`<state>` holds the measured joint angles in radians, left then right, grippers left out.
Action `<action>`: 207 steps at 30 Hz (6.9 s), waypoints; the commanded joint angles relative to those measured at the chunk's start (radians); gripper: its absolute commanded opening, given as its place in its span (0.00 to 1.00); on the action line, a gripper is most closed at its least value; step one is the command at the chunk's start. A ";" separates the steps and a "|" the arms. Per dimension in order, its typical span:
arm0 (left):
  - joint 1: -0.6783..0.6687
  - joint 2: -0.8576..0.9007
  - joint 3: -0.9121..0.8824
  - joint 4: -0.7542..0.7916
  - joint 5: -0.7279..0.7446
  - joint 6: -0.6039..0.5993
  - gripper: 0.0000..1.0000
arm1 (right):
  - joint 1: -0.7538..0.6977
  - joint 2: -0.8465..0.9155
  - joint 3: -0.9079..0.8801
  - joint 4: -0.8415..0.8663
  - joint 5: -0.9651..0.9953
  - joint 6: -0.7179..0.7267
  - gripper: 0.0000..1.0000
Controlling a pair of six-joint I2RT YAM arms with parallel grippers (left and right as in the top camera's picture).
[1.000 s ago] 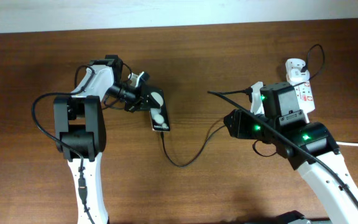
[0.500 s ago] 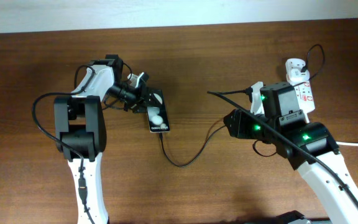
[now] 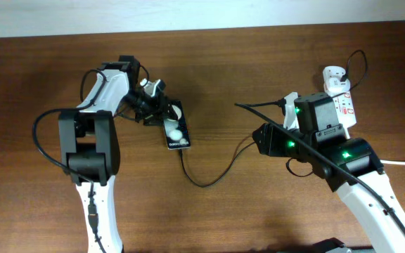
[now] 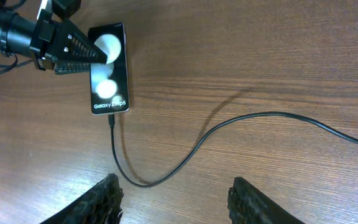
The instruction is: Plug charger to phone and switch on socket
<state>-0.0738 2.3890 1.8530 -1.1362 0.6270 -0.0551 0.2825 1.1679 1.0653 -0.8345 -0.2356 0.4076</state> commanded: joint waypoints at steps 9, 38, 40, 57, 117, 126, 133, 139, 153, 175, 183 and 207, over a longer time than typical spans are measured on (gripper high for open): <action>0.010 0.051 -0.021 0.011 -0.433 -0.065 0.56 | 0.006 0.000 0.018 -0.011 0.012 -0.011 0.58; 0.044 -0.745 0.044 -0.100 -0.396 -0.064 0.99 | -0.696 0.161 0.208 -0.244 -0.148 -0.187 0.07; 0.044 -0.745 0.044 -0.100 -0.396 -0.064 0.99 | -0.753 0.260 0.270 -0.243 -0.165 -0.195 0.07; 0.044 -0.745 0.044 -0.106 -0.415 -0.064 0.99 | -0.873 0.789 0.410 0.224 -0.252 -0.084 0.04; 0.044 -0.745 0.044 -0.100 -0.414 -0.064 0.99 | -0.832 0.866 0.553 -0.016 -0.145 -0.048 0.04; 0.044 -0.745 0.044 -0.098 -0.414 -0.064 0.99 | -0.773 0.422 0.553 -0.246 -0.145 -0.196 0.04; 0.044 -0.745 0.044 -0.100 -0.414 -0.064 0.99 | -0.554 0.100 0.553 -0.435 -0.096 -0.307 0.04; 0.044 -0.745 0.044 -0.100 -0.414 -0.064 0.99 | -0.497 -0.051 0.553 -0.681 -0.097 -0.295 0.99; 0.044 -0.745 0.044 -0.100 -0.414 -0.064 0.99 | -0.497 -0.048 0.549 -0.698 -0.141 -0.442 0.99; 0.044 -0.745 0.044 -0.100 -0.414 -0.064 0.99 | -0.287 -0.949 -0.669 0.437 0.117 -0.340 0.99; 0.044 -0.745 0.044 -0.100 -0.414 -0.064 0.99 | -0.287 -1.074 -0.887 0.613 0.116 -0.339 0.99; 0.044 -0.745 0.044 -0.100 -0.414 -0.064 0.99 | -0.290 -1.165 -1.038 0.719 0.136 -0.350 0.99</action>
<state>-0.0284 1.6531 1.8927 -1.2373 0.2153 -0.1211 -0.0128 0.0158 0.0395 -0.1196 -0.1158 0.0551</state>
